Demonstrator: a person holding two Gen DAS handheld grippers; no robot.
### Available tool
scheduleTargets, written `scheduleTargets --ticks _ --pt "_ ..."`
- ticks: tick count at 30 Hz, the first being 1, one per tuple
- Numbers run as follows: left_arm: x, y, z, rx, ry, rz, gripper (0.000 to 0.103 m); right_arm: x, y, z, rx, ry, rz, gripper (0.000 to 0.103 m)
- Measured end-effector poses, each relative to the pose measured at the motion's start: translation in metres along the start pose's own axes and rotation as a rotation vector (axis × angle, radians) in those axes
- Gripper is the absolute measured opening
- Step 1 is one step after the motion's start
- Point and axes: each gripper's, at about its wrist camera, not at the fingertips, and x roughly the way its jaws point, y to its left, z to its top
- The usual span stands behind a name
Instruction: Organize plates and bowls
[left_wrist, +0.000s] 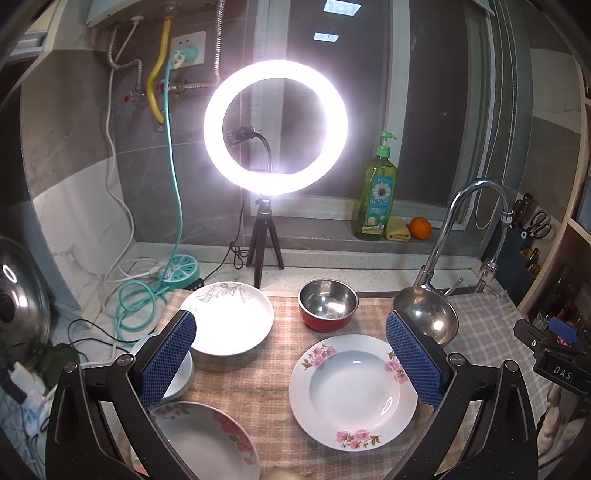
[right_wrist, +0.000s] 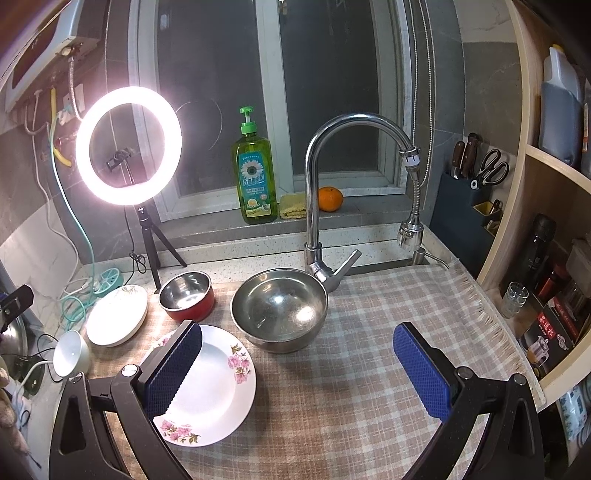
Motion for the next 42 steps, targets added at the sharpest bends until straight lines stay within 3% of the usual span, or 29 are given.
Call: scheduleTargets --ticks 36,42 --pt "0.003 -0.001 -0.002 0.011 0.018 -0.015 0.102 0.004 0.004 -0.006 -0.007 0.023 0.008 0.102" --pt "0.005 0.000 -0.004 0.013 0.028 -0.019 0.102 0.008 0.008 -0.010 -0.005 0.037 0.018 0.098"
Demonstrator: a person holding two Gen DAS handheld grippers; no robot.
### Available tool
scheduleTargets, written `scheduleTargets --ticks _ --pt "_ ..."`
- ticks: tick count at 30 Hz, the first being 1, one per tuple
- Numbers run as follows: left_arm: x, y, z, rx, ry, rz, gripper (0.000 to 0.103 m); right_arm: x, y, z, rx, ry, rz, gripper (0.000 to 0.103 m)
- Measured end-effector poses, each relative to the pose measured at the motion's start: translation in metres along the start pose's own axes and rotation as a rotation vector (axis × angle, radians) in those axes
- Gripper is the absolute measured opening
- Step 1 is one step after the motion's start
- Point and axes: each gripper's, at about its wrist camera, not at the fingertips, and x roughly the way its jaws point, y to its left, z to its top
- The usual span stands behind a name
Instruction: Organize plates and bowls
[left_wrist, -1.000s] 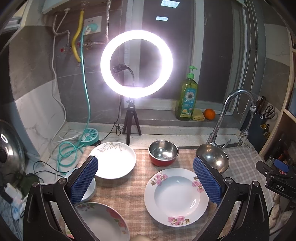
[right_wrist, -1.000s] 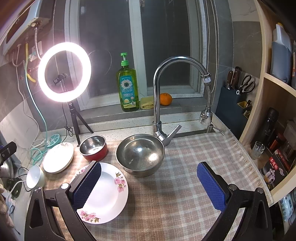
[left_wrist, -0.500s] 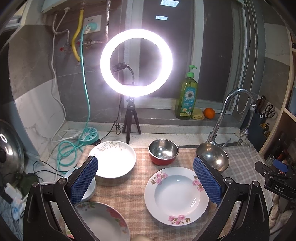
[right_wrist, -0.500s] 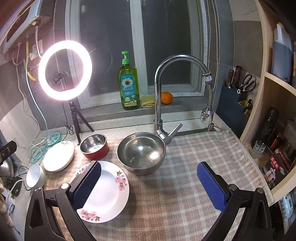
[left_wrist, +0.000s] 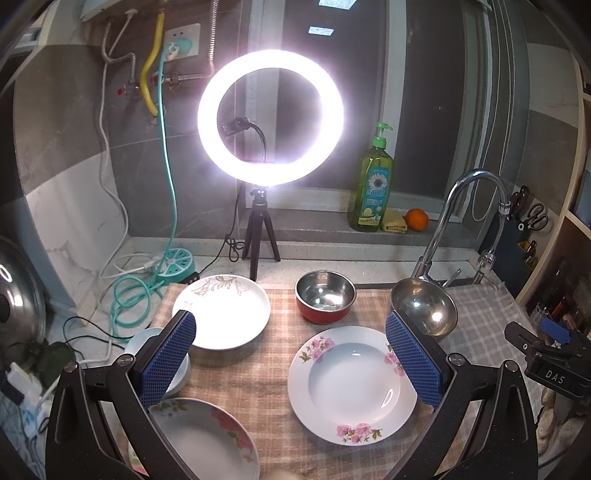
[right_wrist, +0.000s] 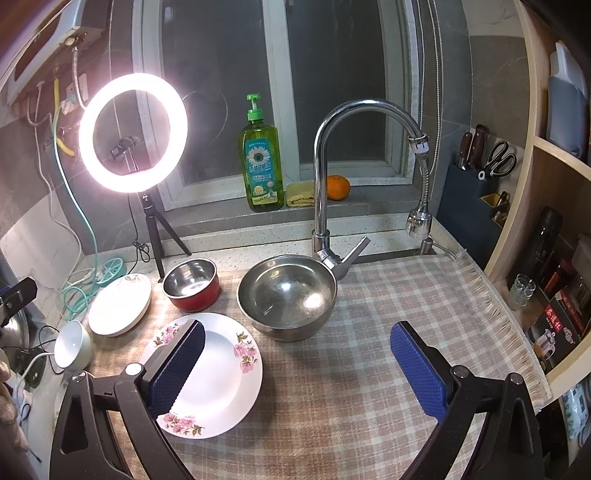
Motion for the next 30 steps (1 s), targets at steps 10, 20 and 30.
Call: scheduleTargets --ticks 10,20,30 --pt "0.020 0.008 -0.005 -0.011 0.060 -0.019 0.102 0.014 0.000 -0.005 0.008 0.042 0.020 0.089" --pt "0.058 0.023 -0.013 -0.033 0.182 -0.073 0.095 0.058 -0.015 -0.026 0.119 0.194 0.127 0.072" --pt "0.109 0.041 -0.030 -0.100 0.379 -0.181 0.067 0.106 -0.020 -0.045 0.179 0.348 0.254 0.038"
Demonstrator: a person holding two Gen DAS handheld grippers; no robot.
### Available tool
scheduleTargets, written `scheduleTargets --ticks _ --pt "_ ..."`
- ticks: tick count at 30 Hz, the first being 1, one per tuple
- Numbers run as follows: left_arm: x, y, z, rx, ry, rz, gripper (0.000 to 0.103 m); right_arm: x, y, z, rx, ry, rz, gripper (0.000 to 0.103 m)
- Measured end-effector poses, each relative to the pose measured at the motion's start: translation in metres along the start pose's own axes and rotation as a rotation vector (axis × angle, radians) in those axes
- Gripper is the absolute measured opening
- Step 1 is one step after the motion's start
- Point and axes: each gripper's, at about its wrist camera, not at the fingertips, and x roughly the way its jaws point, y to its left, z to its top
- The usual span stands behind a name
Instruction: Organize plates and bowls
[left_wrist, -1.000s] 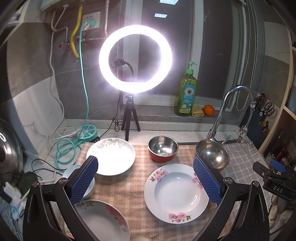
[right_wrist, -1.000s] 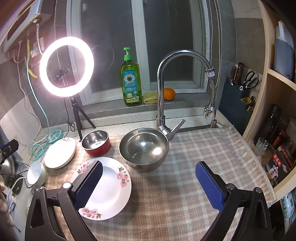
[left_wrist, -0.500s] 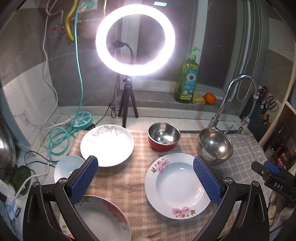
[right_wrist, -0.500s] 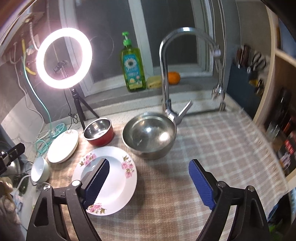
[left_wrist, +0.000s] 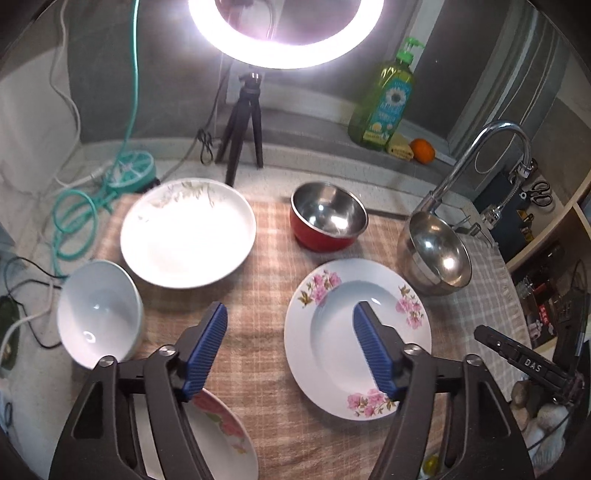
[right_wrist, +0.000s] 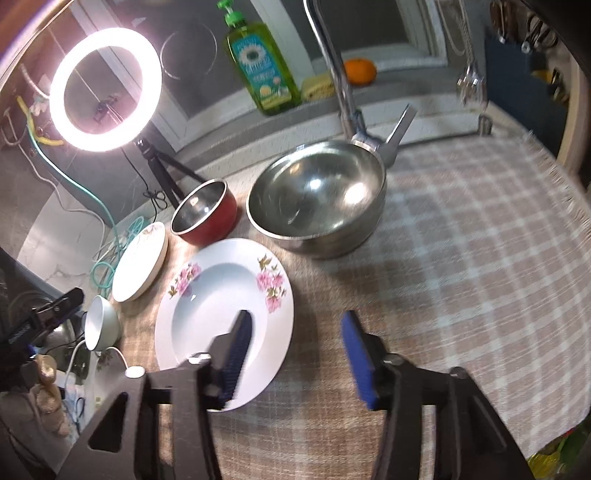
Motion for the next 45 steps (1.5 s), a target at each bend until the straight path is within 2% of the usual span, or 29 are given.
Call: scheduleTargets --ticks 2,5,9,16,22,23,38,45 --pt "0.009 0.003 0.001 -0.025 0.046 -0.043 0.065 0.006 -0.003 0.001 0.006 0.019 0.023 0.035" --pt "0.028 0.007 0.001 -0.055 0.135 -0.101 0.053 0.016 -0.007 0.002 0.017 0.047 0.054 0.028" --pt "0.049 0.011 0.003 -0.082 0.213 -0.121 0.046 0.032 -0.014 0.004 0.054 0.092 0.105 0.024" --pt "0.072 0.018 0.006 -0.110 0.297 -0.150 0.039 0.056 -0.029 0.005 0.150 0.154 0.196 0.015" --pt "0.088 0.029 0.008 -0.172 0.334 -0.167 0.029 0.064 -0.032 0.009 0.151 0.177 0.193 0.011" --pt "0.090 0.030 0.008 -0.180 0.340 -0.171 0.024 0.066 -0.032 0.009 0.150 0.178 0.193 0.010" --pt "0.108 0.033 0.014 -0.183 0.358 -0.164 0.022 0.089 -0.040 0.010 0.219 0.232 0.241 0.007" --pt "0.115 0.032 0.011 -0.185 0.371 -0.172 0.017 0.093 -0.036 0.013 0.210 0.235 0.247 0.004"
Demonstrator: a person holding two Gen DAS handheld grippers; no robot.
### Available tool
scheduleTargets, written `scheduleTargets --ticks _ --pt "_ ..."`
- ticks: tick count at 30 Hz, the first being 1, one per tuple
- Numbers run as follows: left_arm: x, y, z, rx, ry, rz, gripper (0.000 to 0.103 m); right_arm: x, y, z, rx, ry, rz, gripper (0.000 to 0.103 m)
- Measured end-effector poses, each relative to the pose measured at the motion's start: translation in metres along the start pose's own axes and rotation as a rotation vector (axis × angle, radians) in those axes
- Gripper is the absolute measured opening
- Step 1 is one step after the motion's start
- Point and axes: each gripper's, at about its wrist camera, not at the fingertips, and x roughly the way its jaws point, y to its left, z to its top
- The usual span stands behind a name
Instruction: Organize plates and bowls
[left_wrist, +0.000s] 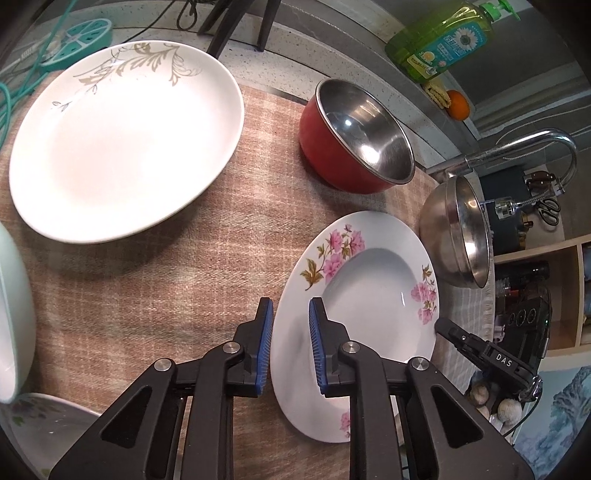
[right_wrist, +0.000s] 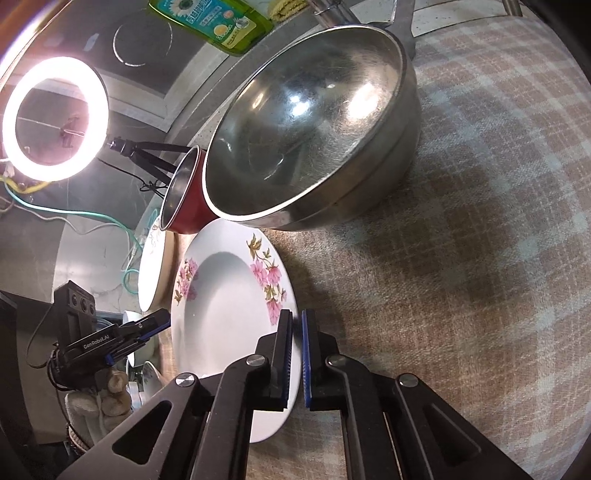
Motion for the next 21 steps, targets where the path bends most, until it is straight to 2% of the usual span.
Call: scheduleTargets --ticks 6,21 --pt "0.0017 0.0014 0.0007 -0.002 0.003 0.003 0.012 0.0008 -0.0022 0.0028 0.010 0.010 0.007 0.004" --pt "0.0057 -0.0020 0.0019 0.011 0.002 0.025 0.012 0.0065 0.0011 0.0061 -0.004 0.021 0.001 0.005"
